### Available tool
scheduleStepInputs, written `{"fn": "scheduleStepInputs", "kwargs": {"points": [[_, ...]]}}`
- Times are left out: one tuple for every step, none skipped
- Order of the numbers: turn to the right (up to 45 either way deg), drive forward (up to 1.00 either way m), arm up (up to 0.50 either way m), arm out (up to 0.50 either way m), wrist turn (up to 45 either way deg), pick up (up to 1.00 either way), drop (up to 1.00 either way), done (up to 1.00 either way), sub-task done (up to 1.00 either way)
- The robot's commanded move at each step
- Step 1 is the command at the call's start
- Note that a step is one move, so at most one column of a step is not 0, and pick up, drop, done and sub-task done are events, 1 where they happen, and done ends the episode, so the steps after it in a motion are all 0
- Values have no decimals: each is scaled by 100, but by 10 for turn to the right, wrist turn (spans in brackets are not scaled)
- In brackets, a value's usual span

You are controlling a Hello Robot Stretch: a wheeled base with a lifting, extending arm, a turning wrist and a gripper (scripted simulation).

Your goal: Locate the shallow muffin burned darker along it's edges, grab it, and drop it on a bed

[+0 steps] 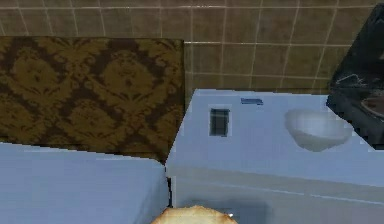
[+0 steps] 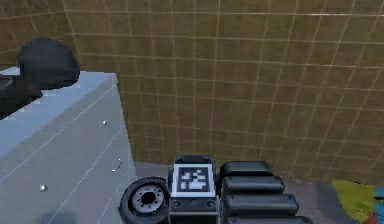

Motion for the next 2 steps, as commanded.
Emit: {"fn": "scheduleStepInputs", "kwargs": {"points": [[-450, 0, 0, 0, 0, 0, 0, 0, 0], [-450, 0, 0, 0, 0, 0, 0, 0, 0]]}}
